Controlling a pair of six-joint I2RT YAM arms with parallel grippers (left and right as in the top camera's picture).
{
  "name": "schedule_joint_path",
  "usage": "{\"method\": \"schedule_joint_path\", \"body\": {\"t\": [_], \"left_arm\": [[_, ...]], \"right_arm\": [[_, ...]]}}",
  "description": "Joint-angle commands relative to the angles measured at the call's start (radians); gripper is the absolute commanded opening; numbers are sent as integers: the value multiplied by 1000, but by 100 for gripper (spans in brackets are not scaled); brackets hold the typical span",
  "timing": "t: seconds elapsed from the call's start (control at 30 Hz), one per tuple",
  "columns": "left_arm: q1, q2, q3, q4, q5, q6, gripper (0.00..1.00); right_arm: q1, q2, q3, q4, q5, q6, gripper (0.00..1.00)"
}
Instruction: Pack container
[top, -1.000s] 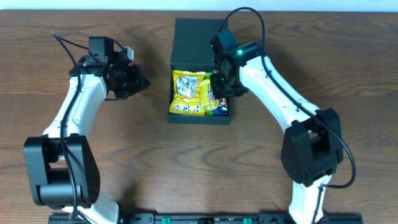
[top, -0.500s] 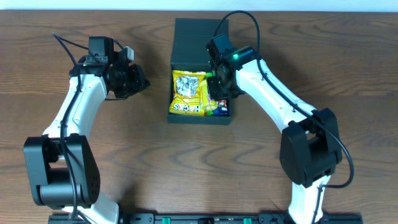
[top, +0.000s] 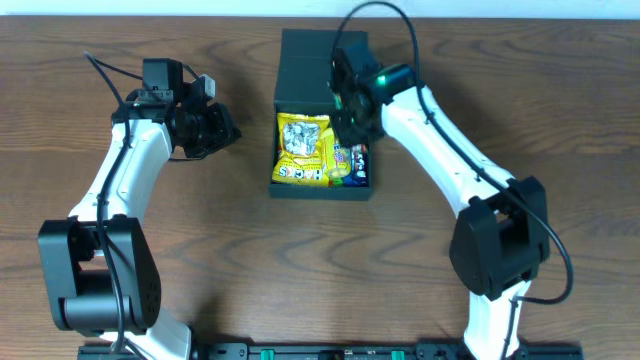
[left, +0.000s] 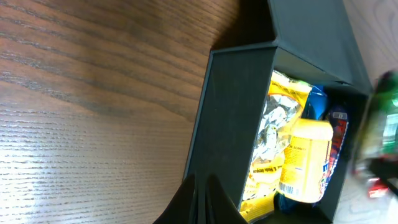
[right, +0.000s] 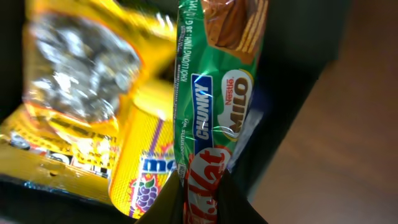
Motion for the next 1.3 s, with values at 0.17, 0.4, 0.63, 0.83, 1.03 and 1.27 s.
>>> {"method": "schedule_joint_path", "body": {"t": [0.17, 0.4, 0.63, 0.83, 1.03, 1.27], "left_arm": [[69, -31, 14, 0, 4, 65, 11], [181, -126, 34, -3, 4, 84, 12], [195, -166, 34, -7, 5, 105, 13], [195, -166, 34, -7, 5, 105, 13], [195, -166, 34, -7, 6, 105, 20], [193, -166, 34, 61, 105, 105, 12]], "right_arm": [[11, 5, 63, 39, 24, -609, 1], [11, 5, 62, 176, -98, -877, 1], [11, 11, 52, 198, -145, -1168, 2], [11, 46, 48, 179, -144, -1225, 4], [13, 48, 48, 216, -143, -1204, 99], [11, 38, 50, 284, -86, -900, 99]]}}
